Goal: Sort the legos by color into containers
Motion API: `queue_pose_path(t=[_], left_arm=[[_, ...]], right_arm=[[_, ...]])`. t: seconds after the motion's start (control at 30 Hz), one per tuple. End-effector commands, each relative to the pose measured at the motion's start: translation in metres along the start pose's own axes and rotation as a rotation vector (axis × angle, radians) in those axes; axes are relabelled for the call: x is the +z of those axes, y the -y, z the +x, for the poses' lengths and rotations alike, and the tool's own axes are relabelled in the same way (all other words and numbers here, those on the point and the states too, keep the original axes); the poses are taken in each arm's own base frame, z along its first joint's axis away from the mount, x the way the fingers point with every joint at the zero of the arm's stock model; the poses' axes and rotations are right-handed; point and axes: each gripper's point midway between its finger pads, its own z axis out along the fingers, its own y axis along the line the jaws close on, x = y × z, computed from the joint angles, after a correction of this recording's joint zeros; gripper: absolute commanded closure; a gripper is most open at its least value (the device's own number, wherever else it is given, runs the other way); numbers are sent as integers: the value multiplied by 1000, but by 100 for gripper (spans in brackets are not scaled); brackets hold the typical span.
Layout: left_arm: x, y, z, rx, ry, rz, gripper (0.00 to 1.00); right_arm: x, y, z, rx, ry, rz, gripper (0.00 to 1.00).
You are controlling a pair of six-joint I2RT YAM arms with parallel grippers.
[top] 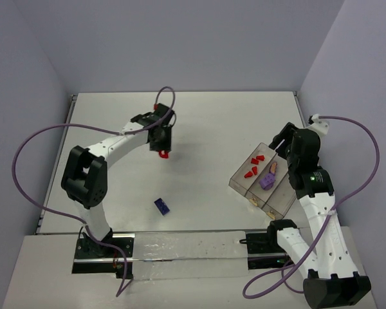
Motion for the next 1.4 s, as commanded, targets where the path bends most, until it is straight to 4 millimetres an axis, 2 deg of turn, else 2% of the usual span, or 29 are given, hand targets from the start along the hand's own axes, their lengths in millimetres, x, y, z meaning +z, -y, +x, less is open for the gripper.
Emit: queue_pose_path(t=[0.0,0.13,0.3,0.53,0.63,0.83,1.03,1.17,1.2,1.27,1.37], left_arm=[[-62,109,-25,87,91,275,91],[-86,192,-32,126,105,484,91],[-108,271,-18,192,87,672,92],[-111,334,-2,221,36,833,93],[-111,348,3,221,30,881,93],[-93,369,8,206,18,920,93],[-73,376,12,195,15,904,87],[-67,377,14,198,9,902,65],[-67,377,15,198,9,902,65],[-69,378,16,203,1,915,43],[-71,378,18,210,1,918,28]], right_arm=[[-9,-5,-33,19,90,-4,29],[-13,-6,-37,24,102,-8,29],[-20,-5,-46,27,127,-6,29],[-29,-2,-52,27,152,-2,29],[-29,-1,-52,23,151,1,29],[-27,-3,-49,24,139,-9,29],[-27,-3,-49,20,139,-10,29],[-27,-1,-47,18,137,-4,29],[-27,-1,-47,17,137,-4,29],[-27,-1,-47,17,137,-2,29],[-28,-2,-47,17,135,-5,30]])
